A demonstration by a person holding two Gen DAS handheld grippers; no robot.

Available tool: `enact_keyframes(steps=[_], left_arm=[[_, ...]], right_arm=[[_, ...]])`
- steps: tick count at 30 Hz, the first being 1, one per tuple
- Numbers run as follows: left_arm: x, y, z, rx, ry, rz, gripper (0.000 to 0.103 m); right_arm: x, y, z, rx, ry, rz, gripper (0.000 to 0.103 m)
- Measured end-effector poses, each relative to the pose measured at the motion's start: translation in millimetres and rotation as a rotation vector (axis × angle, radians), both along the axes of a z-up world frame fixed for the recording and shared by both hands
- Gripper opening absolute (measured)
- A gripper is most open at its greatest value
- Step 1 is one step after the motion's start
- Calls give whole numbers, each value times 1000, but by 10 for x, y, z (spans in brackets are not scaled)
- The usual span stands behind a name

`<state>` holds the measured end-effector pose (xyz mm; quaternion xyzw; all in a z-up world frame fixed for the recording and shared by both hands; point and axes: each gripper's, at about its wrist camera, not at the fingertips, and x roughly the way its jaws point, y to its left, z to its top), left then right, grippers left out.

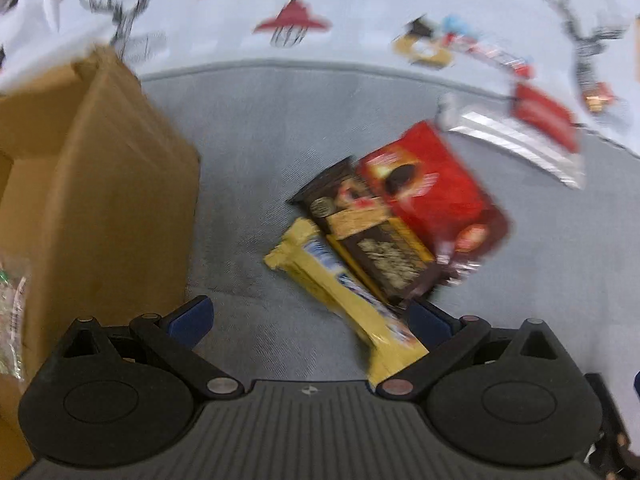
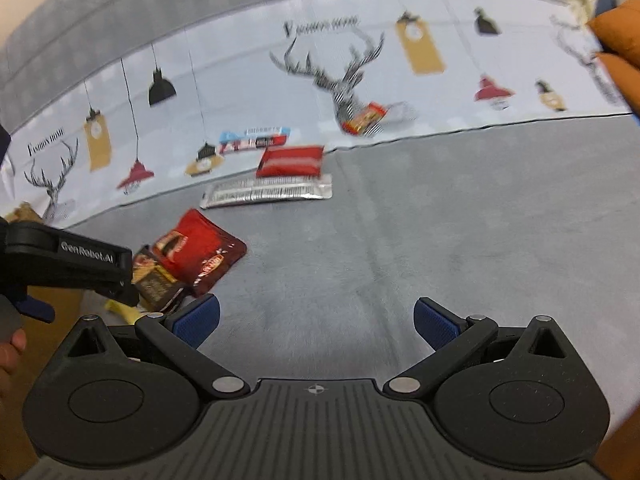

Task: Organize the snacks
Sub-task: 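Grasp the yellow bar with left tool while right tool grasps red coffee packet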

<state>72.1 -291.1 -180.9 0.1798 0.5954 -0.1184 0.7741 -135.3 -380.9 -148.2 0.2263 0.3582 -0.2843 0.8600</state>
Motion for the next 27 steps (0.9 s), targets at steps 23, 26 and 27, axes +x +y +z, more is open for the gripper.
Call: enact_keyframes(steps=[23, 26, 27], left_arm=[[342, 436, -330, 0, 158, -130, 101], [373, 535, -235, -45, 125, -89, 68], [369, 560, -176, -61, 110, -93, 52]], right_arm=[[1671, 70, -784, -165, 50, 610, 103], [1762, 59, -794, -166, 34, 590, 103], [1768, 53, -800, -164, 32, 585, 102]])
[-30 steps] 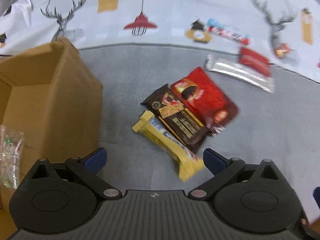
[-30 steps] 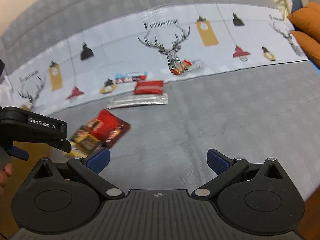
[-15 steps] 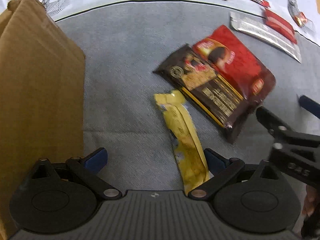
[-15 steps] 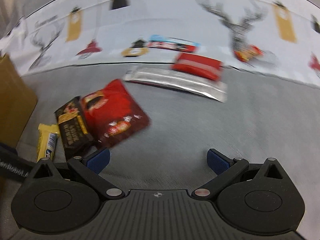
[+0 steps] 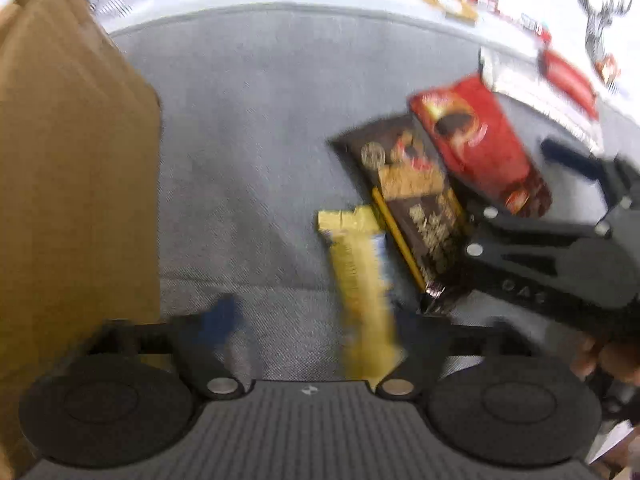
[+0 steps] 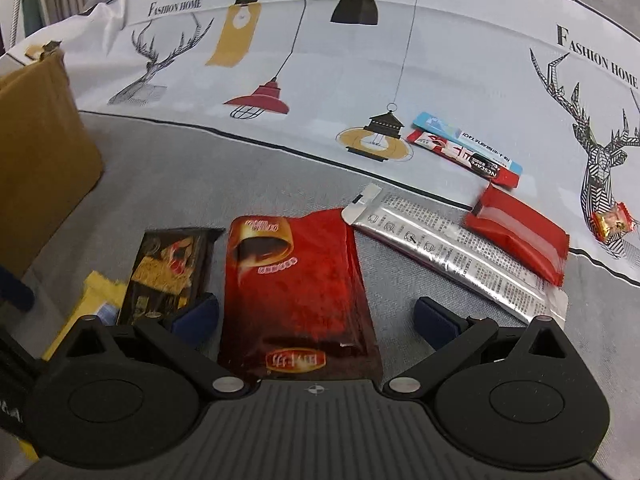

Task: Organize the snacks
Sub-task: 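Grasp the yellow bar with left tool while right tool grasps red coffee packet, then carry the yellow bar with left tool while right tool carries red packet to box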

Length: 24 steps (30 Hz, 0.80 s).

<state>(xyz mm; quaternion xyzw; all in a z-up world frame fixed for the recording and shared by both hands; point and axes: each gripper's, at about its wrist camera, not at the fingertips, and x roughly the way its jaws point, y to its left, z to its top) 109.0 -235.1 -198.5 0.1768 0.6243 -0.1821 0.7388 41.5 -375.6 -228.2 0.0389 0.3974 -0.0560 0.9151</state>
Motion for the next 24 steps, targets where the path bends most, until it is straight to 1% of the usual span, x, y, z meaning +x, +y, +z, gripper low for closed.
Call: enact_keyframes(steps=[1, 2, 3, 4, 6, 8, 10, 13, 14, 19, 22, 24], left_arm=[[0, 12, 57, -10, -10, -18, 14], [10, 25, 91, -18, -7, -25, 14], [21, 50, 112, -22, -8, -16, 13], [19, 67, 133, -24, -13, -18, 13], [-64, 59, 198, -24, -52, -37, 13], [-184, 45, 319, -44, -74, -63, 13], [-268, 69, 451, -61, -93, -85, 13], [-431, 134, 641, -87, -124, -108, 13], [-512, 118, 672, -97, -129, -115, 13], [-863, 255, 1078, -156, -172, -165, 13], [-1067, 403, 1318, -189, -182, -188, 13], [-1203, 559, 1477, -212, -203, -205, 13]], right_arm=[[-8, 3, 2, -3, 1, -4, 100], [-29, 5, 14, -5, -3, -10, 90], [-64, -4, 48, -4, -16, -19, 71], [-98, -15, 73, -10, -20, -36, 63], [-144, -38, 93, -4, -13, -56, 58], [-209, -37, 114, -23, -5, -102, 55], [-315, -52, 167, -3, -2, -170, 54], [-564, -39, 334, 27, -43, -259, 54], [-664, -27, 406, 34, -59, -282, 54], [-1217, 142, 863, 66, -159, -389, 54], [-1524, 367, 1150, 65, -207, -424, 54], [-1720, 575, 1349, 64, -241, -429, 54]])
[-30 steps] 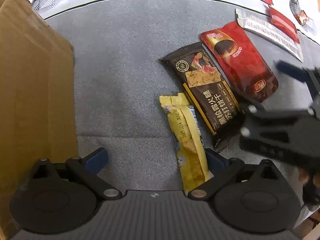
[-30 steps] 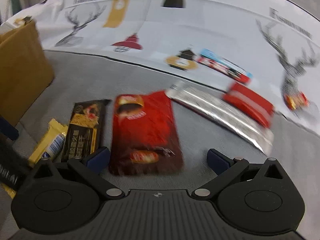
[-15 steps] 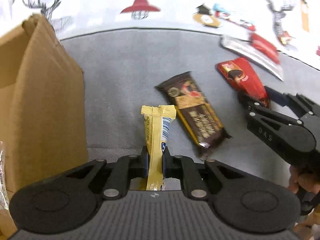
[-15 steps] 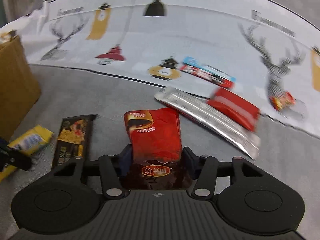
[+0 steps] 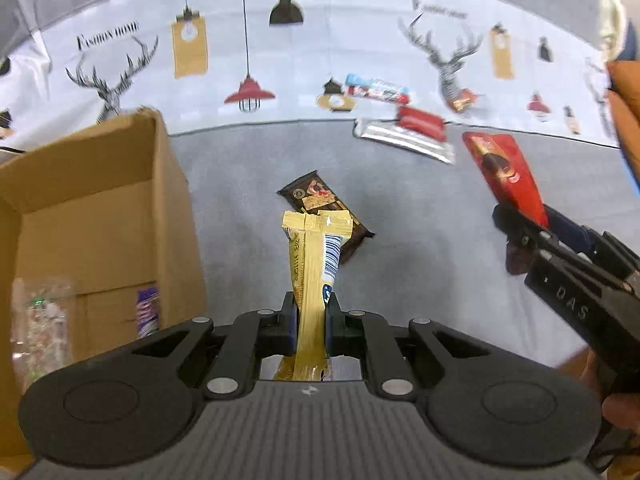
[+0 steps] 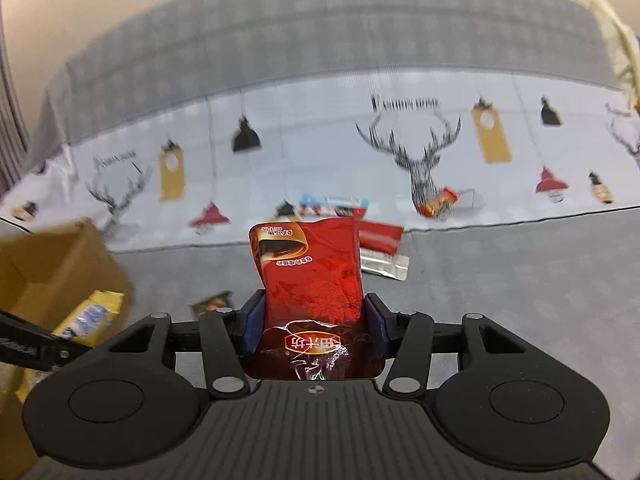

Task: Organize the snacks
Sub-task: 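Carry the yellow bar with left tool while right tool carries red packet to box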

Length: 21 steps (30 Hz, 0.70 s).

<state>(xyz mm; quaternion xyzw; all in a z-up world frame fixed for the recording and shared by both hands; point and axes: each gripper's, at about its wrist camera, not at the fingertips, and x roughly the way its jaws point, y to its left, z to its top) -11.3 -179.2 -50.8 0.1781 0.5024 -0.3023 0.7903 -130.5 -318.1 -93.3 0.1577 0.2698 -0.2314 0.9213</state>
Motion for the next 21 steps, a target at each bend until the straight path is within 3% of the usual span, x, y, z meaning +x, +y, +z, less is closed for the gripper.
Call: enact_keyframes(steps=[10, 21], left_arm=[[-405, 1244, 505, -2, -77, 47, 13], [-543, 2436, 591, 25, -139, 170, 13]], right_arm=[[-586, 1210, 697, 25, -72, 90, 54], [-643, 2320, 826, 75, -27, 249, 54]])
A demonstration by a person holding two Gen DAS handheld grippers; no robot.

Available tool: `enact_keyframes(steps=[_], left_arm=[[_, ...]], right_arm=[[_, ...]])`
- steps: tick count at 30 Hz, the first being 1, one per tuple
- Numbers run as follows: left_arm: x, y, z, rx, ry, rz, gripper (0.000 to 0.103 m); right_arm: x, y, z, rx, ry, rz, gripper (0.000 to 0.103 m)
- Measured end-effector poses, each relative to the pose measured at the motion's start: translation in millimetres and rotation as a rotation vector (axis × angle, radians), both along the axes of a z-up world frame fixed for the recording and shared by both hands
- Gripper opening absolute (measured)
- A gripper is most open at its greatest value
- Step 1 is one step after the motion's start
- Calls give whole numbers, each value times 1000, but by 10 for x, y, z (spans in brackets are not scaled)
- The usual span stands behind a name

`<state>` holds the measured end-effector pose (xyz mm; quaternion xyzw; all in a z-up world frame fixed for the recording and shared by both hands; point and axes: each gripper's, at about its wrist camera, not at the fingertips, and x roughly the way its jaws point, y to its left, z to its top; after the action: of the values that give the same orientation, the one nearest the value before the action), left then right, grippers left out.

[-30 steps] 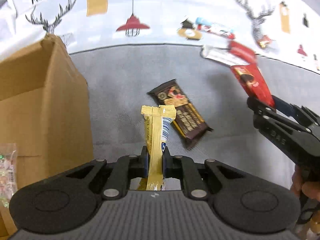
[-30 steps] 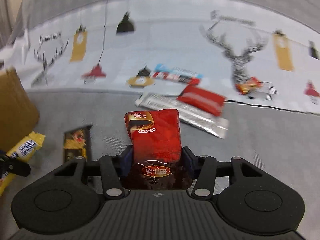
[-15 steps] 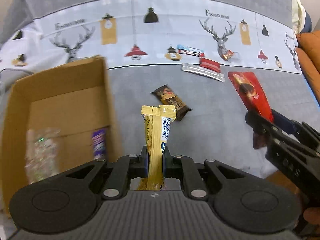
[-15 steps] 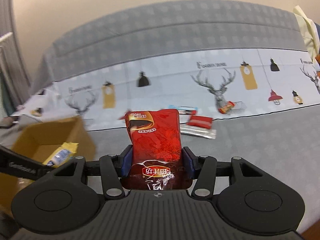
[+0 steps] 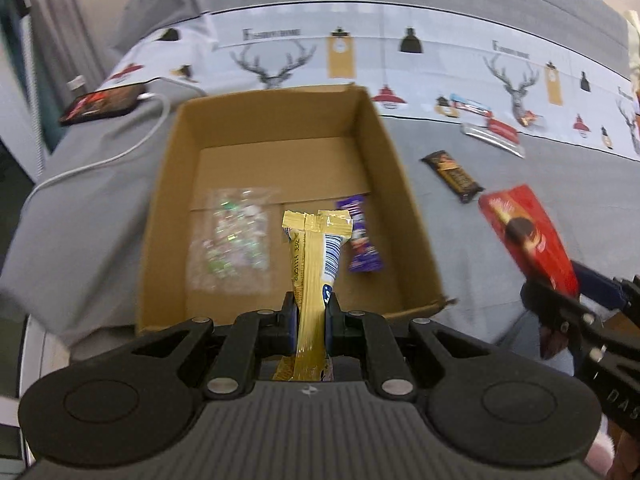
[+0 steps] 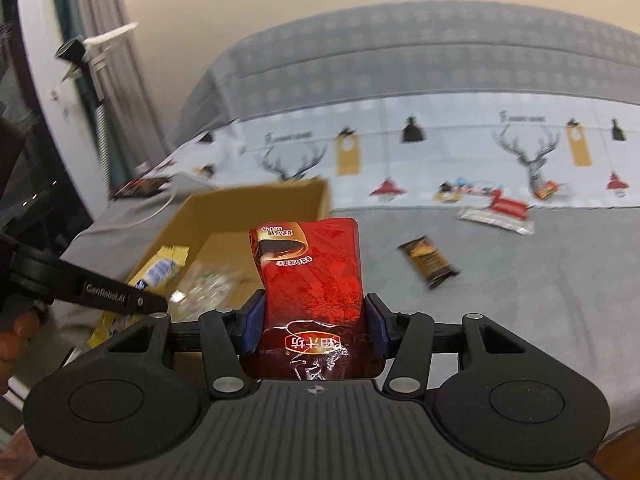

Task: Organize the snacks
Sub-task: 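Carry the yellow bar with left tool while right tool carries red packet to box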

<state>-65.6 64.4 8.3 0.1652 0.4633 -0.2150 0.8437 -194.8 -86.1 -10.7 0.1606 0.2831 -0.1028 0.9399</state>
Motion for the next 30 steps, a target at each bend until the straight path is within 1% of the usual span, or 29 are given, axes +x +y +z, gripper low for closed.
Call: enact_keyframes(steps=[5, 9, 19, 30], left_arm=[[-7, 228, 3, -14, -3, 29, 13], [-6, 309, 9, -27, -1, 37, 13], [-10, 328, 9, -38, -4, 31, 13], [12, 304, -18, -29, 0, 28, 13]], right_arm=[[76, 335, -19, -10, 44, 57, 54], [121, 461, 23, -48, 52, 85, 54], [147, 508, 48, -81, 61, 97, 54], [180, 495, 36, -79, 71, 102, 54]])
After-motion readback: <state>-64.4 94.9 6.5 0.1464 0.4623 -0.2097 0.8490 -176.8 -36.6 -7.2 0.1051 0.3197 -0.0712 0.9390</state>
